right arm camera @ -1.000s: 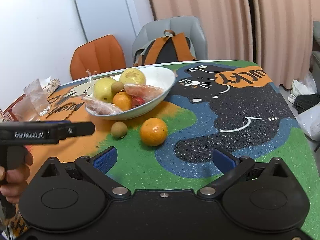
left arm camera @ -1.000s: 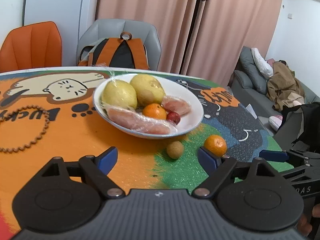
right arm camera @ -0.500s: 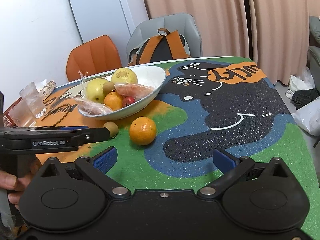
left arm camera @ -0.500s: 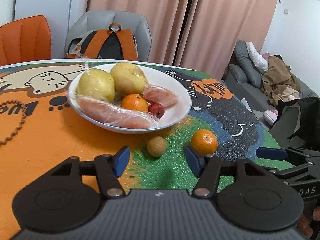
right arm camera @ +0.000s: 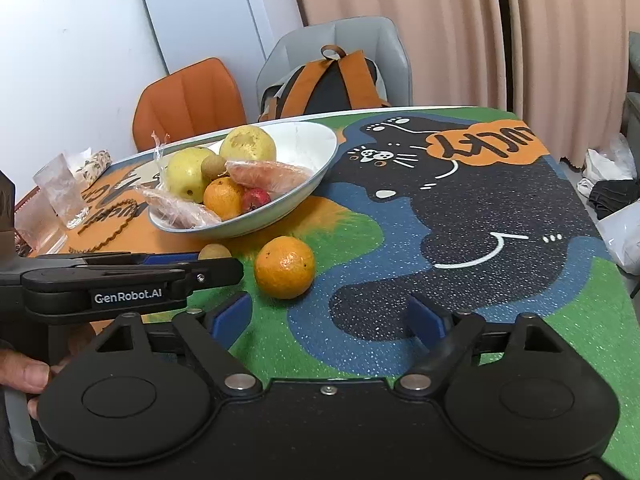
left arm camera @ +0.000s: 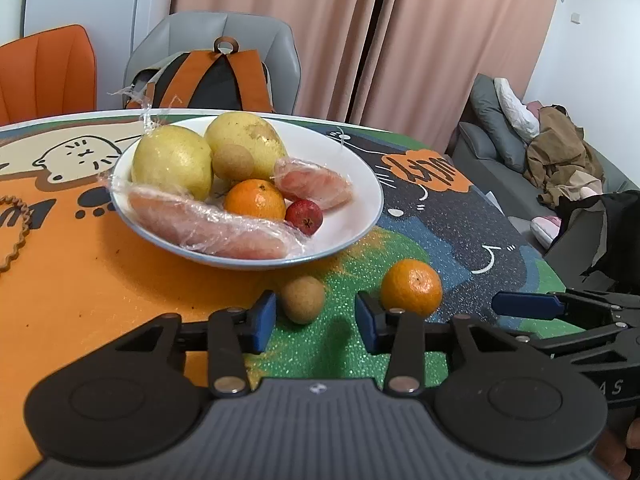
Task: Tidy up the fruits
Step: 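Grasp the second kiwi with the left gripper while the right grasps the tangerine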
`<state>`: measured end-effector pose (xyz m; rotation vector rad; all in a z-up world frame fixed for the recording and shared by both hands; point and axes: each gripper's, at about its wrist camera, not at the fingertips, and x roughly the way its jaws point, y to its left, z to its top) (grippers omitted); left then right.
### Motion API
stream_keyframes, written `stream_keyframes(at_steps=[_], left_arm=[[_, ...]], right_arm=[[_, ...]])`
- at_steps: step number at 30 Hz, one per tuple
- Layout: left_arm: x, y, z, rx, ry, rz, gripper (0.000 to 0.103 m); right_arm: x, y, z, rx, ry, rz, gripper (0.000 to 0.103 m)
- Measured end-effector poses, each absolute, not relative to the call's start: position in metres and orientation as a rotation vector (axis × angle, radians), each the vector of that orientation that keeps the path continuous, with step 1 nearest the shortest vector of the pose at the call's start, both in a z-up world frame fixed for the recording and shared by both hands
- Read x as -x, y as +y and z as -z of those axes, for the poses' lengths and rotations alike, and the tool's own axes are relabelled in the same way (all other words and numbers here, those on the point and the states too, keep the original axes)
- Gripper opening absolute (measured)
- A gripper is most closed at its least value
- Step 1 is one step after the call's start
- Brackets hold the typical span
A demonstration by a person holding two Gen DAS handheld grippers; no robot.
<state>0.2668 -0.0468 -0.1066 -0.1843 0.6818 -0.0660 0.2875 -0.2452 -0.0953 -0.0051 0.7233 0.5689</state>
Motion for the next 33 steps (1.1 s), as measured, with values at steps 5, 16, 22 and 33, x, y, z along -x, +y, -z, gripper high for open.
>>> stream_keyframes(at_steps=[5, 16, 22, 33], left_arm=[[-0.271, -0.048, 0.108, 0.17, 0.68, 0.046, 0.022], [-0.261, -0.038, 0.105, 0.187, 0.688, 0.044, 0.022], [-0.25, -0.032, 0.099, 0.187, 0.68, 0.024, 0.022], [-0.23, -0.013, 0.09, 0.206, 0.667, -0.011, 0.022]], right_arm=[[-0.29, -0.242, 0.096, 0.012, 0.726, -0.578, 0.08], [-0.293, -0.231, 0.098, 0.02, 0.729, -0.606, 0.078], [-0.295, -0.221, 0.098, 0.03, 0.73, -0.623, 0.074], [-0.301, -0.202, 0.095, 0.053, 0.731, -0.608, 0.067]])
